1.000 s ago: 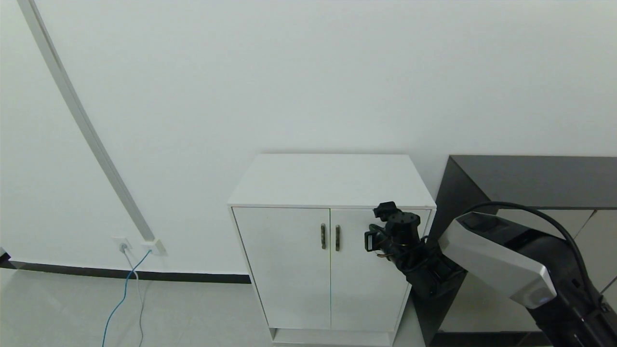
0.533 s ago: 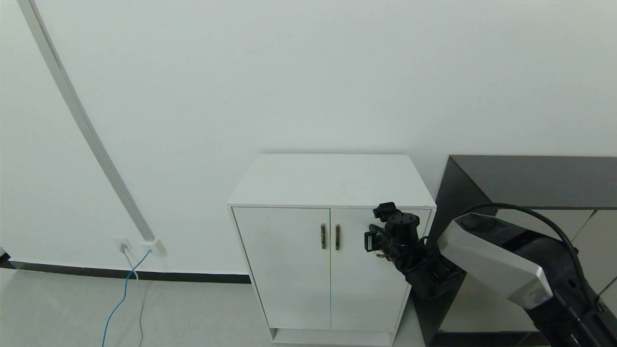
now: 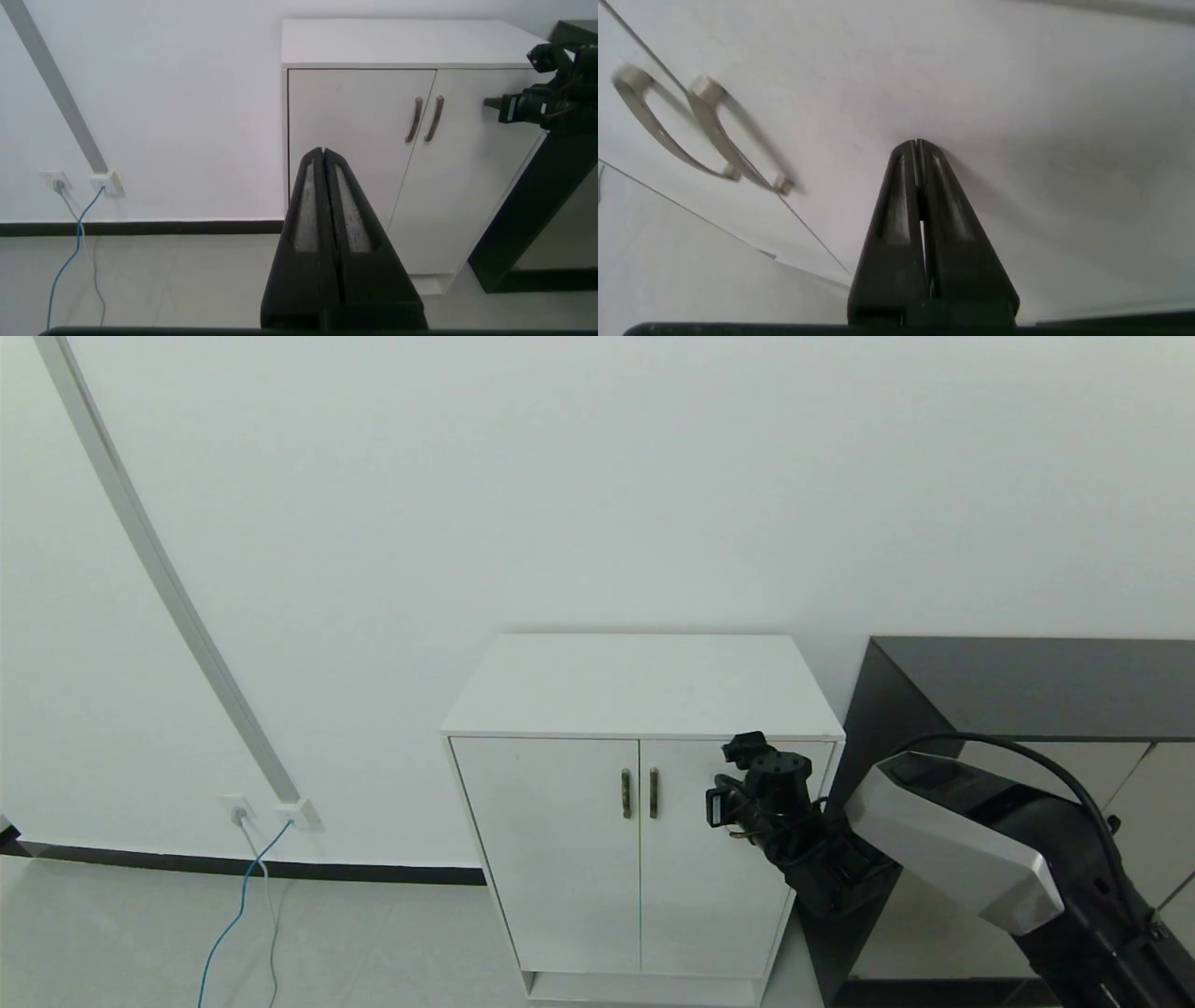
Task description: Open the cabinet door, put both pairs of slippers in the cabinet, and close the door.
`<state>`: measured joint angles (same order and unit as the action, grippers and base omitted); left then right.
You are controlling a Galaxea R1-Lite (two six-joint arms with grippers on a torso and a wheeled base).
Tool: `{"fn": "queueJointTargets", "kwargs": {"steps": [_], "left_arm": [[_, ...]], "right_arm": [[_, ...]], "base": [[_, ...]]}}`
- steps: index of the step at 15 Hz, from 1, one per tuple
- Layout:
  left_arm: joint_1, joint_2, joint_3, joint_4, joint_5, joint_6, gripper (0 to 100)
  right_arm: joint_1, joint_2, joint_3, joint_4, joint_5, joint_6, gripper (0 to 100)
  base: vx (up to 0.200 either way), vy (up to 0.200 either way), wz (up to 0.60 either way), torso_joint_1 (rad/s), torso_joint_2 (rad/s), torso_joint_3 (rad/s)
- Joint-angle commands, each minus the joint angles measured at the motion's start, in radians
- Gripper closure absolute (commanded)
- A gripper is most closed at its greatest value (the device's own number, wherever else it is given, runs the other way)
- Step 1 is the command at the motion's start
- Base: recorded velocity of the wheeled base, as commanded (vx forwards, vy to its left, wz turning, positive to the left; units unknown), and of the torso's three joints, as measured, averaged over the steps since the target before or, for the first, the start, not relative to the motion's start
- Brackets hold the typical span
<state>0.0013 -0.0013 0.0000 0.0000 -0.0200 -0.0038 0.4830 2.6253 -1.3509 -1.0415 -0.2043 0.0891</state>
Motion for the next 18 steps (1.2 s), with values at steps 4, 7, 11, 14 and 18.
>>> {"fn": "queueJointTargets", "kwargs": {"steps": [4,7,11,14,18], "left_arm": [[0.0,0.001,0.0,0.0,0.0,-0.001,100],[0.0,0.001,0.0,0.0,0.0,0.001,100],[0.0,0.001,0.0,0.0,0.0,-0.001,100],[0.0,0.001,0.0,0.0,0.0,-0.001,100],[0.0,0.001,0.0,0.0,0.0,-0.002,100]], "right_arm": [[0.034,-0.128,0.167,-0.054,0.0,0.001,100],[0.037,-0.245,0.32,-0.094,-0.001,0.003,100],[0.002,-0.415,0.55,-0.166,-0.004,0.003,100],[-0.04,-0.591,0.736,-0.196,-0.015,0.001,100],[-0.104,-0.826,0.941,-0.196,-0.015,0.0,100]], "base": [[0.0,0.0,0.0,0.0,0.0,0.0],[0.0,0.0,0.0,0.0,0.0,0.0],[0.0,0.0,0.0,0.0,0.0,0.0],[0.0,0.0,0.0,0.0,0.0,0.0],[0.0,0.0,0.0,0.0,0.0,0.0]]}}
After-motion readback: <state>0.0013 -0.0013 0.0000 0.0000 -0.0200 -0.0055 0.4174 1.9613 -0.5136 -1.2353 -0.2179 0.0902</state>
